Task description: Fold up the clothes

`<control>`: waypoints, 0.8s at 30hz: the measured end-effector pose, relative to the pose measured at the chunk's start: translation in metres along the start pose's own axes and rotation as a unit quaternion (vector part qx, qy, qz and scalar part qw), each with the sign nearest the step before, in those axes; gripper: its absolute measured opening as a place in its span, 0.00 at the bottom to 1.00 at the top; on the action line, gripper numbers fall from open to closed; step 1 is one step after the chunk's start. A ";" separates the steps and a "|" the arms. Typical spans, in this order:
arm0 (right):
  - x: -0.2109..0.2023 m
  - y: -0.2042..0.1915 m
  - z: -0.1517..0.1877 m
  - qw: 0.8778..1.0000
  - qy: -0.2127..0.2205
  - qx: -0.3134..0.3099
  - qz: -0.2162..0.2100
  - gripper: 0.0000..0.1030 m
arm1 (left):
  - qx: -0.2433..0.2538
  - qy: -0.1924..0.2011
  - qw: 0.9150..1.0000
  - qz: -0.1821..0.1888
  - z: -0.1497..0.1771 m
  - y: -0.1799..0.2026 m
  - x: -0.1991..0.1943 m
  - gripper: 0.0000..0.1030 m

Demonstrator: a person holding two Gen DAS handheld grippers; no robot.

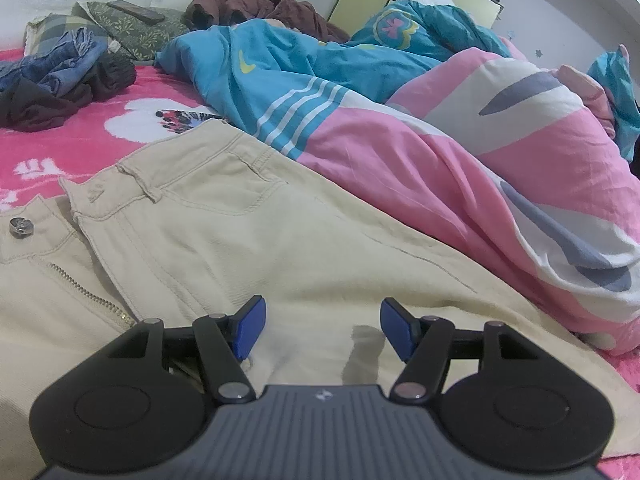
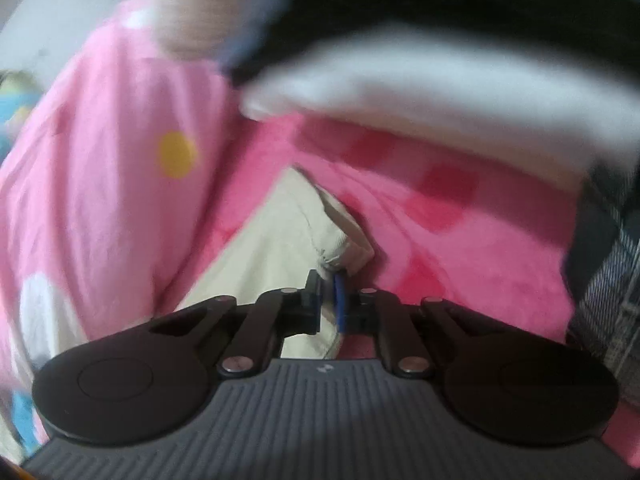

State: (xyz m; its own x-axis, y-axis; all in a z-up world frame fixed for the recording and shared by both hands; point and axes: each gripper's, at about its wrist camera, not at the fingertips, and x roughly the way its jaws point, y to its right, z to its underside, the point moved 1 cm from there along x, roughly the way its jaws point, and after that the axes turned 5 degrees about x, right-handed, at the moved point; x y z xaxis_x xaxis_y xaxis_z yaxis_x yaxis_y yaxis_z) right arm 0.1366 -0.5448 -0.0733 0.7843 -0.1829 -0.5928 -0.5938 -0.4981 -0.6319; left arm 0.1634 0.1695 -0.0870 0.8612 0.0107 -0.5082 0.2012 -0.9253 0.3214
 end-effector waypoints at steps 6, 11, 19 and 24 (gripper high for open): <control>-0.005 -0.007 0.003 0.994 0.030 -0.073 0.078 0.04 | -0.019 0.001 1.000 0.004 -0.002 -0.006 -0.001 0.62; -0.002 -0.007 0.013 0.981 0.061 -0.108 0.149 0.23 | -0.036 0.002 0.999 0.008 -0.005 -0.014 -0.004 0.62; -0.034 -0.119 0.092 0.924 0.080 -0.374 0.034 0.26 | -0.038 -0.012 0.999 0.008 -0.011 -0.017 0.000 0.62; -0.003 -0.205 0.197 0.871 -0.088 -0.469 -0.113 0.26 | -0.034 -0.014 0.999 0.007 -0.010 -0.018 0.000 0.61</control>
State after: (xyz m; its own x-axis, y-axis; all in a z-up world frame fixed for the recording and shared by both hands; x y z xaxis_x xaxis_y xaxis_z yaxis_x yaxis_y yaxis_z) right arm 0.2208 -0.2750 -0.0408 0.7735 0.1010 -0.6257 0.0450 -0.9935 -0.1047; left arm 0.1647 0.1898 -0.0843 0.8513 -0.0140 -0.5245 0.2204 -0.8976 0.3817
